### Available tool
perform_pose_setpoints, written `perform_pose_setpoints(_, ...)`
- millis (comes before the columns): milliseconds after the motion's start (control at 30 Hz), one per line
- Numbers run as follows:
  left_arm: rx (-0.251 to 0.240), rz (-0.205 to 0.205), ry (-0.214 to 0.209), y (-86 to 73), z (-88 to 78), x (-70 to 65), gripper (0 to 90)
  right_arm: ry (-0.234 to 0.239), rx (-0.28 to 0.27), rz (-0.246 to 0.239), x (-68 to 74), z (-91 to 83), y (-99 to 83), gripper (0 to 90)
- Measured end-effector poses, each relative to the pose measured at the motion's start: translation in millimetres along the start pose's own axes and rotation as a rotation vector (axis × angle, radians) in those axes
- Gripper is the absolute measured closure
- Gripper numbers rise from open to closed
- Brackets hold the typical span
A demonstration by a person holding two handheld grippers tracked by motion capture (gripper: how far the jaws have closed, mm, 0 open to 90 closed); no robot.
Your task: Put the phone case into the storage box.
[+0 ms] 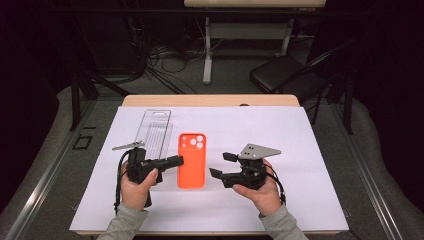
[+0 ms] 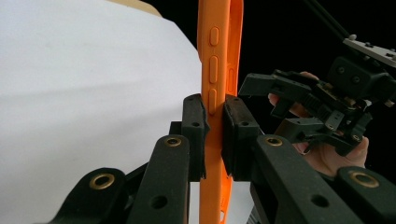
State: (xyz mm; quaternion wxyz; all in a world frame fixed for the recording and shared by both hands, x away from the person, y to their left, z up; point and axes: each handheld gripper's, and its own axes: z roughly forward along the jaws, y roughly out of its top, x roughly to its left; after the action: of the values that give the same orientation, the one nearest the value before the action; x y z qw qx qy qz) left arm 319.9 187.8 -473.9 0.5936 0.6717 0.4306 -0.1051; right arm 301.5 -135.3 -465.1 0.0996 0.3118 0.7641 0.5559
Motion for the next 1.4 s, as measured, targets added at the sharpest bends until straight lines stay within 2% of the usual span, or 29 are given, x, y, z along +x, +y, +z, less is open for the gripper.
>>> perform_pose_setpoints(167, -0.011, 0.011, -0.015, -1.6, 0.3, -0.3, 80.5, 0.020, 0.004, 0.036, -1.1, 0.7, -0.7, 32.1)
perform_pose_setpoints(233, -0.013, 0.012, -0.017, -2.3, 1.0, -1.3, 80.5, 0.037, 0.004, 0.064, -1.9, 0.3, -0.6, 33.9)
perform_pose_setpoints(367, -0.011, 0.021, -0.023, -3.6, 2.6, -2.4, 80.5, 0.079, -0.004, 0.087, -1.6, 0.2, -0.8, 37.6)
perform_pose_setpoints(467, -0.006, 0.029, -0.027, -4.5, 3.9, -2.6, 80.5, 0.089, -0.005, 0.077, -0.1, 0.7, -1.3, 39.5)
perform_pose_setpoints(567, -0.008, 0.028, -0.030, -5.3, 4.7, -3.8, 80.5, 0.077, -0.006, 0.084, 0.5, 1.2, -2.5, 40.3)
perform_pose_setpoints(633, -0.008, 0.036, -0.034, -5.4, 4.7, -4.1, 80.5, 0.077, -0.012, 0.098, -0.4, 0.3, -3.5, 43.8)
perform_pose_setpoints(767, -0.010, 0.044, -0.038, -6.2, 5.1, -5.0, 80.5, 0.096, -0.008, 0.156, -3.4, 0.1, -5.0, 48.5)
perform_pose_setpoints(867, -0.010, 0.044, -0.041, -7.2, 6.2, -5.7, 80.5, 0.099, 0.003, 0.170, -4.9, 0.0, -5.7, 50.7)
perform_pose_setpoints(933, -0.008, 0.049, -0.045, -7.9, 6.9, -5.8, 80.5, 0.122, 0.004, 0.186, -5.8, 0.9, -6.0, 52.7)
perform_pose_setpoints(1200, -0.004, 0.058, -0.061, -11.2, 10.3, -8.5, 80.5, 0.154, 0.030, 0.210, -7.6, 2.2, -7.0, 55.5)
perform_pose_setpoints(1300, -0.002, 0.066, -0.069, -12.6, 11.9, -9.4, 80.5, 0.186, 0.025, 0.267, -7.9, 2.3, -9.0, 57.2)
perform_pose_setpoints(1400, 0.002, 0.067, -0.074, -13.4, 12.9, -9.7, 80.5, 0.192, 0.028, 0.286, -8.4, 2.2, -9.8, 59.3)
